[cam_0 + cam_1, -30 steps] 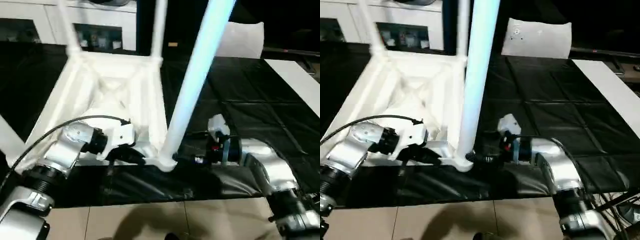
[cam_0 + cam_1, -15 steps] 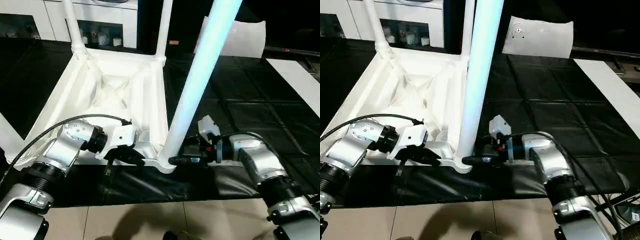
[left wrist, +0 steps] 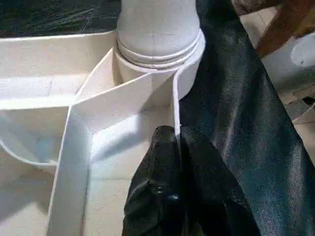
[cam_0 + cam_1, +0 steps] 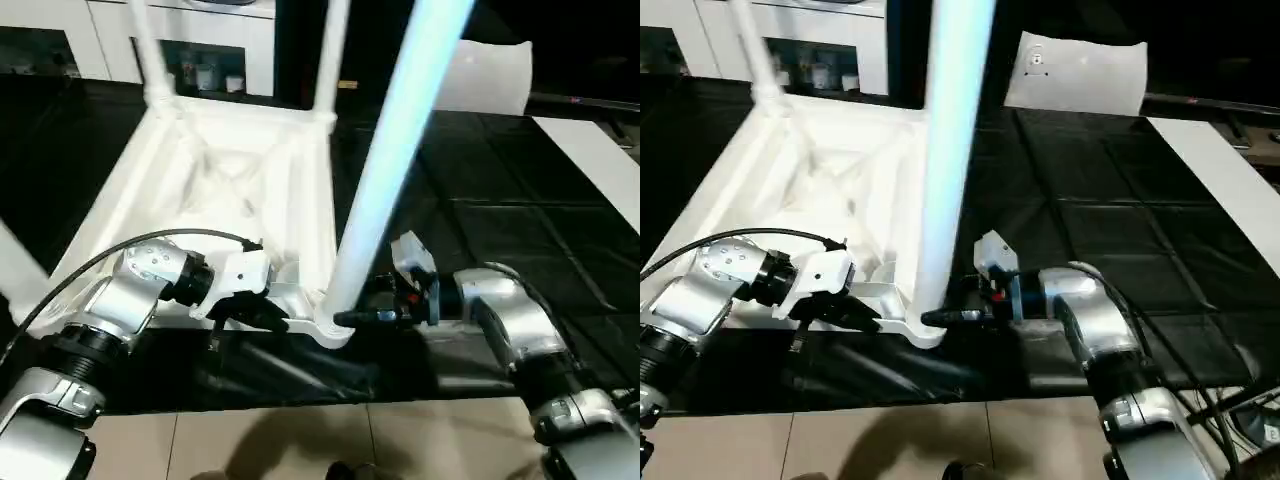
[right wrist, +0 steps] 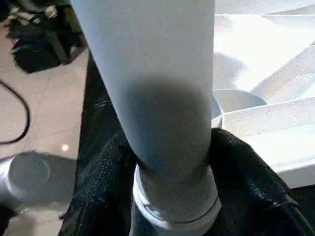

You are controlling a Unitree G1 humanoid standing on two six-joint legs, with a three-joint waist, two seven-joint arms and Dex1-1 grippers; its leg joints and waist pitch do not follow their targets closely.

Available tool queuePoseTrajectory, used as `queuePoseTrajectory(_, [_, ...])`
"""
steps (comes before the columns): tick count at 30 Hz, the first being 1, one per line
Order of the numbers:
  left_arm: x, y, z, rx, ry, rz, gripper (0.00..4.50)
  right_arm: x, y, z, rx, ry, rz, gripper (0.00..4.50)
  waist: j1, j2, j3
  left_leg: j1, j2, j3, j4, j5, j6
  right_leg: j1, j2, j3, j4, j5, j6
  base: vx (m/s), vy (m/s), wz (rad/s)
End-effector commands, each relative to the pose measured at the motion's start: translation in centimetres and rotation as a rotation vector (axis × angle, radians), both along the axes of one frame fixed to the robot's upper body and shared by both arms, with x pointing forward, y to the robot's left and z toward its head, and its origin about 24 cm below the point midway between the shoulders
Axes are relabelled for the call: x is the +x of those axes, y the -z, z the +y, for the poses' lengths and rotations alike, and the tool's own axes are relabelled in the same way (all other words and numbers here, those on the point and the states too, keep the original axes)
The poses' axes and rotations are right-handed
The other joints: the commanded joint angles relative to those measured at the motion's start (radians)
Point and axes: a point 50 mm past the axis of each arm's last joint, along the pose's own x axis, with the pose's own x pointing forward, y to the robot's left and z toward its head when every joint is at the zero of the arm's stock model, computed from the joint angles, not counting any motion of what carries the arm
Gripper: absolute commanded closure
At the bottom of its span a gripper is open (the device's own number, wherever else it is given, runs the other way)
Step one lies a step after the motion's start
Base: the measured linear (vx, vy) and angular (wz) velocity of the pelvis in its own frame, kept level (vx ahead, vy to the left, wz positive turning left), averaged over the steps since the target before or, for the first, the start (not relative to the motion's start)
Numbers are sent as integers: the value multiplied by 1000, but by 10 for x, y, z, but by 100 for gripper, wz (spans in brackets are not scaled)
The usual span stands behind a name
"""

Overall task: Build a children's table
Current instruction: Rotate leg to tighten

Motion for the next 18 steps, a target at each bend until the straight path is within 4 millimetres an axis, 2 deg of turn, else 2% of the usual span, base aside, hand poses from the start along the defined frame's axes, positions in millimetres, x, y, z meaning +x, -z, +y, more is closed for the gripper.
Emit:
queuePoseTrajectory(1, [0, 18, -13, -13, -140, 27, 450, -9, 17, 12, -46, 100, 68, 257, -7, 25, -31, -10, 5, 17, -76, -210, 45, 61, -45, 54, -75, -377, -154, 0, 0, 0])
queuePoseTrajectory(2, [1, 17, -14, -26, -151, 27, 450, -9, 18, 12, -51, 118, 69, 257, -9, 24, -28, -12, 5, 17, -78, -227, 42, 60, -45, 55, -80, -407, -142, 0, 0, 0])
queuePoseTrajectory(4, [2, 17, -26, -78, -234, 22, 450, -6, 25, 22, -54, 268, 105, 257, -17, 25, -14, -2, -4, 9, -78, -329, 31, 47, -47, 43, -107, -637, -65, 0, 0, 0])
queuePoseTrajectory(5, [4, 17, -35, -118, -307, 25, 450, -2, 28, 29, -43, 378, 140, 257, -24, 23, -12, 0, -5, 7, -77, -346, 25, 45, -48, 40, -114, -685, -44, 0, 0, 0])
queuePoseTrajectory(6, [4, 17, -36, -127, -323, 26, 450, -2, 29, 31, -41, 401, 148, 257, -36, 25, -7, 9, -10, -1, -73, -386, 17, 43, -50, 19, -137, -782, -1, -67, 17, -8])
queuePoseTrajectory(7, [5, 17, -49, -172, -400, 28, 450, 4, 32, 41, -39, 535, 195, 257, -52, 29, -6, 2, -17, -9, -71, -409, 14, 51, -48, -2, -159, -838, 50, -74, 31, -14])
queuePoseTrajectory(8, [5, 17, -49, -172, -400, 28, 450, 4, 32, 41, -39, 535, 195, 257, -60, 38, -4, 11, -15, -11, -70, -423, 13, 49, -49, -12, -167, -837, 51, -74, 31, -14])
queuePoseTrajectory(9, [5, 16, -54, -187, -427, 29, 450, 7, 33, 46, -42, 591, 216, 257, -84, 49, -1, 12, -5, -22, -77, -472, 24, 63, -48, -46, -182, -792, 52, -69, 50, -15])
queuePoseTrajectory(10, [6, 16, -66, -211, -500, 24, 450, 12, 35, 57, -53, 707, 250, 257, -100, 71, 5, 7, 18, -38, -98, -564, 35, 93, -45, -74, -178, -702, 48, -75, 30, -14])
queuePoseTrajectory(11, [6, 16, -66, -211, -500, 24, 450, 12, 35, 57, -53, 707, 250, 257, -106, 77, 9, -17, 47, -52, -127, -630, 34, 122, -47, -65, -124, -593, 23, -75, 30, -14])
queuePoseTrajectory(12, [7, 14, -74, -228, -563, 13, 450, 15, 35, 68, -54, 760, 257, 257, -72, 84, 18, -60, 106, -64, -199, -762, 43, 159, -49, 0, 58, -288, -31, -79, -5, -4])
queuePoseTrajectory(13, [9, 12, -80, -243, -621, -1, 450, 17, 33, 81, -49, 799, 260, 257, -57, 60, 33, -23, 100, -27, -218, -774, 59, 111, -42, 55, 86, -304, -23, -30, -58, 16])
queuePoseTrajectory(14, [9, 11, -82, -245, -630, -8, 450, 17, 32, 83, -46, 807, 264, 257, -70, 27, 34, 18, 41, -15, -138, -723, 42, 61, -43, 68, -14, -588, 15, -30, -58, 16])
queuePoseTrajectory(15, [10, 10, -85, -250, -651, -24, 450, 18, 30, 91, -30, 823, 286, 257, -70, 7, 41, 138, -83, 18, 83, -394, 7, -94, -70, 1, -243, -1236, 115, -33, -113, 11])
queuePoseTrajectory(16, [11, 9, -87, -250, -660, -31, 450, 17, 29, 95, -22, 830, 301, 257, -92, 12, 21, 31, -69, -11, 62, -235, 45, 33, -134, -2, -202, -1224, 125, 25, -7, -43])
queuePoseTrajectory(17, [11, 9, -87, -250, -660, -31, 450, 17, 29, 95, -22, 830, 301, 257, -76, 41, 5, -18, -41, -31, -4, -221, 45, 103, -140, 7, -155, -1068, 106, 25, -7, -43])
queuePoseTrajectory(18, [10, 8, -91, -252, -657, -35, 450, 15, 26, 105, -15, 823, 314, 257, -75, 41, -10, -56, -11, -56, -56, -220, 25, 126, -101, 2, -111, -753, 75, 89, 84, -47])
